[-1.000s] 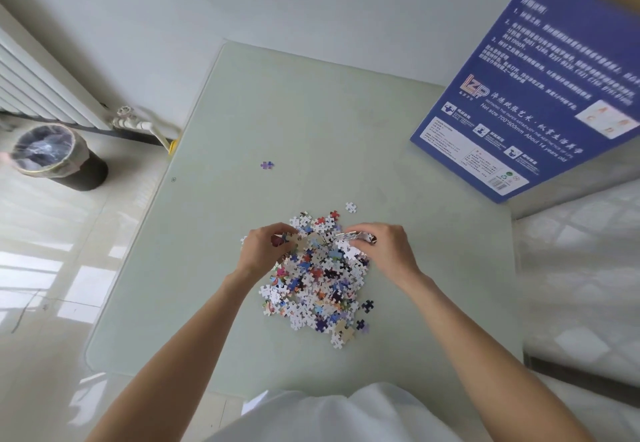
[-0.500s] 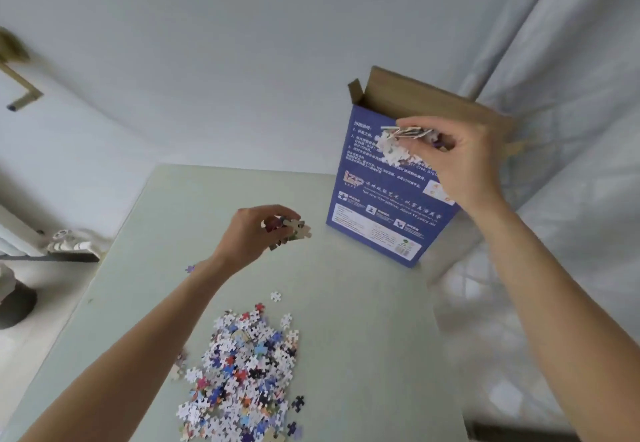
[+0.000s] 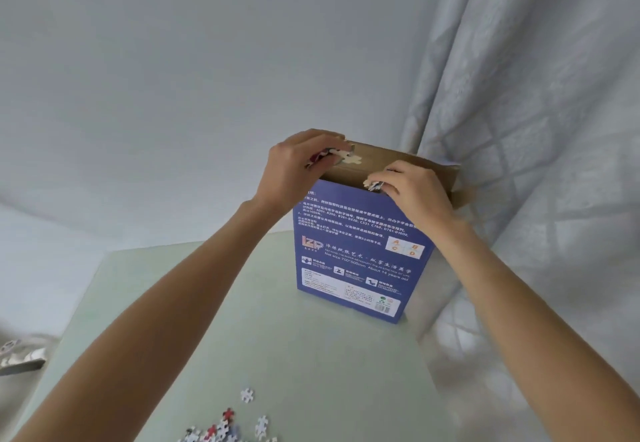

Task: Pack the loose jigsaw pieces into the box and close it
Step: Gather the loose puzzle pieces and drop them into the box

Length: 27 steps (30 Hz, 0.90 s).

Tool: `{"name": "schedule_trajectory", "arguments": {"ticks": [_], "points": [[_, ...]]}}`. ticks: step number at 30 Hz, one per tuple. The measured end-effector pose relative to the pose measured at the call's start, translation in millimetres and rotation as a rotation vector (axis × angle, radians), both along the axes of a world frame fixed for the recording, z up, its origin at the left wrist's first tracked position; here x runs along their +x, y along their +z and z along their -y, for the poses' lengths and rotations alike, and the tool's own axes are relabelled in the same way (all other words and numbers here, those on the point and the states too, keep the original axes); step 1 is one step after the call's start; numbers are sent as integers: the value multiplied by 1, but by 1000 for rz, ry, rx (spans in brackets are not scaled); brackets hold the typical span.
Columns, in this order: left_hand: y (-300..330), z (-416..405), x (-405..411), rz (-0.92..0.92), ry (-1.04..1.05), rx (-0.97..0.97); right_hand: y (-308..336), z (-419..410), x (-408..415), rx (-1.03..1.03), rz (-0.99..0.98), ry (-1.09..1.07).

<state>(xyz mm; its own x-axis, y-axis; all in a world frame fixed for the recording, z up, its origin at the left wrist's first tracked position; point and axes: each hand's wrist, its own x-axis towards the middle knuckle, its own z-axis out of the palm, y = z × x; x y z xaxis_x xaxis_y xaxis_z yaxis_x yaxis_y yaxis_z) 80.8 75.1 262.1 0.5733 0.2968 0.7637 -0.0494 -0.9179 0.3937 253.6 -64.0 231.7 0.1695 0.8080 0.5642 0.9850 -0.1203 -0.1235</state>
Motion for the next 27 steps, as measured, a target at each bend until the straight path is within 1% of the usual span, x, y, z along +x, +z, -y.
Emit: {"name": "schedule_trajectory", "arguments": {"ticks": [3,6,10,14,17,23,27], "points": [[-8,-14,29,-79,-53,117,-2,-2,7,-36,-208,-19],[-17,-22,47,-175,-107,184,0,-1,10,-41,-306,-19],[-24,-30,58,-268,-139,262,-1,-3,11,-58,-327,-44],[-26,-38,64,-392,-123,260,-1,-5,11,-28,-352,-52],[-27,-37,64,-471,-112,245,-3,-7,10,-26,-335,-53],[-38,-31,54,-474,-108,211,-7,-1,4,49,-271,-38],[-43,-28,46,-373,-76,214,-14,5,-2,80,-241,1]]}}
